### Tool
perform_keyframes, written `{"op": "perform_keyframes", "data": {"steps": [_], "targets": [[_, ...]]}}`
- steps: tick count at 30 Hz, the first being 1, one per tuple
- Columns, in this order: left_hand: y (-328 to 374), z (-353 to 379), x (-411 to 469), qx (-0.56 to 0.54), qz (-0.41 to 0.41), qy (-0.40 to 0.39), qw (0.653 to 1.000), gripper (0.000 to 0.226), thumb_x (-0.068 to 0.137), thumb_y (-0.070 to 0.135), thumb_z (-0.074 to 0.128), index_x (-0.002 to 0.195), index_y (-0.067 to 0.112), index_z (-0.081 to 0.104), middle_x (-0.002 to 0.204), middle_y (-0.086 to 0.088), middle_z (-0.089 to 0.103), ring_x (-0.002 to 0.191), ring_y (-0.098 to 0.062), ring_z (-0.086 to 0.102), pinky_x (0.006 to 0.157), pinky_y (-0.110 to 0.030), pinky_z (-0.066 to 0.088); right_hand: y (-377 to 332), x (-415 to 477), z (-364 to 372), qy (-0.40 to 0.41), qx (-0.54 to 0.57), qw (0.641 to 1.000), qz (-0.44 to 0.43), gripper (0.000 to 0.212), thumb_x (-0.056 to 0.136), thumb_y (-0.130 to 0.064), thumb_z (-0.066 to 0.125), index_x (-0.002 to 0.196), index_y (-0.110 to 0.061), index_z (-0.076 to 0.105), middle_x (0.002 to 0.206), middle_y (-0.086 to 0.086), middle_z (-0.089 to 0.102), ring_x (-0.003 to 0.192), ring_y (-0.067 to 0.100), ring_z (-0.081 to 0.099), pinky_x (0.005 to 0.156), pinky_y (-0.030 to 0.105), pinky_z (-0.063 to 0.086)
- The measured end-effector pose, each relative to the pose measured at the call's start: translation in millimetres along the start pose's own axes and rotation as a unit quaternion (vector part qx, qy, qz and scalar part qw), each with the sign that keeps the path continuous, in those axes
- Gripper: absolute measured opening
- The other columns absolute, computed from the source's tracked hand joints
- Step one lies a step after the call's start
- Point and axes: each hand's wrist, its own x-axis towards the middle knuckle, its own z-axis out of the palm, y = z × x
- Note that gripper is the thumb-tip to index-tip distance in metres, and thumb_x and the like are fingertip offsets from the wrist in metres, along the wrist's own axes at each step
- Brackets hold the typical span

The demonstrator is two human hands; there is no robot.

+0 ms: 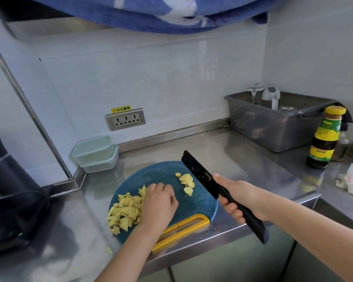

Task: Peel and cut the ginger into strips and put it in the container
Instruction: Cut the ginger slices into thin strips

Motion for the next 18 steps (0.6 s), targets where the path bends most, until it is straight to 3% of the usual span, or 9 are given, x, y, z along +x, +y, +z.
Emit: {"op": "perform_keyframes", "data": {"steps": [2, 4, 8, 11, 14, 18], "targets": [[-12.6, -4.7, 0.5, 0.040, -0.021, 0.000, 0.999, 0.018, 0.095, 0.030, 0.045, 0.102, 0.024, 0.060, 0.103, 0.009, 0.058, 0.103, -0.010, 0.046, 0.111, -0.028, 0.025, 0.3, 1.0, 0.0, 0.004, -0.010, 1.000, -0.003, 0.060, 0.091, -0.068, 0.037, 0.061, -0.016, 0.042, 0.047, -0.002, 0.036, 0.038, 0.013, 0.029, 0.037, 0.022, 0.028], [-19.9, -8.4, 0.7, 0.030, -0.041, -0.006, 0.999, 0.021, 0.096, 0.033, 0.047, 0.108, 0.024, 0.062, 0.109, 0.008, 0.059, 0.109, -0.010, 0.047, 0.117, -0.030, 0.014, 1.0, 3.1, 0.8, 0.009, -0.029, 1.000, -0.004, 0.061, 0.090, -0.069, 0.036, 0.062, -0.016, 0.041, 0.048, -0.001, 0.036, 0.038, 0.013, 0.029, 0.038, 0.022, 0.028], [-7.3, -11.0, -3.6, -0.036, -0.008, 0.001, 0.999, 0.033, 0.098, 0.035, 0.045, 0.128, 0.028, 0.056, 0.135, 0.006, 0.047, 0.130, -0.012, 0.033, 0.113, -0.025, 0.021, 1.2, 5.6, 1.2, 0.021, -0.070, 0.997, -0.014, 0.061, 0.089, -0.071, 0.036, 0.065, -0.015, 0.041, 0.047, -0.001, 0.036, 0.037, 0.013, 0.030, 0.038, 0.021, 0.028], [14.0, -10.0, -5.0, -0.037, 0.068, -0.053, 0.996, 0.038, 0.100, 0.039, 0.038, 0.137, 0.038, 0.045, 0.154, 0.009, 0.019, 0.144, -0.016, 0.003, 0.114, -0.030, 0.001, -0.3, 5.1, -3.0, 0.021, -0.067, 0.997, -0.020, 0.061, 0.089, -0.071, 0.035, 0.064, -0.016, 0.041, 0.046, -0.002, 0.037, 0.037, 0.012, 0.031, 0.038, 0.021, 0.029], [22.2, -6.0, -1.5, 0.016, 0.100, -0.113, 0.988, 0.043, 0.101, 0.044, 0.027, 0.144, 0.040, 0.032, 0.159, 0.008, -0.004, 0.144, -0.021, -0.017, 0.111, -0.037, -0.014, 0.5, 4.1, -7.3, 0.021, -0.058, 0.998, -0.016, 0.061, 0.088, -0.072, 0.035, 0.063, -0.017, 0.041, 0.048, -0.002, 0.037, 0.038, 0.012, 0.031, 0.039, 0.022, 0.029], [17.1, -4.7, -3.6, 0.034, 0.086, -0.115, 0.989, 0.045, 0.100, 0.048, 0.026, 0.144, 0.040, 0.032, 0.159, 0.007, -0.005, 0.143, -0.022, -0.022, 0.110, -0.038, -0.019, 5.8, 4.6, -8.5, 0.023, -0.049, 0.999, -0.009, 0.061, 0.087, -0.073, 0.037, 0.064, -0.017, 0.042, 0.048, -0.002, 0.038, 0.038, 0.012, 0.031, 0.038, 0.022, 0.029]]}}
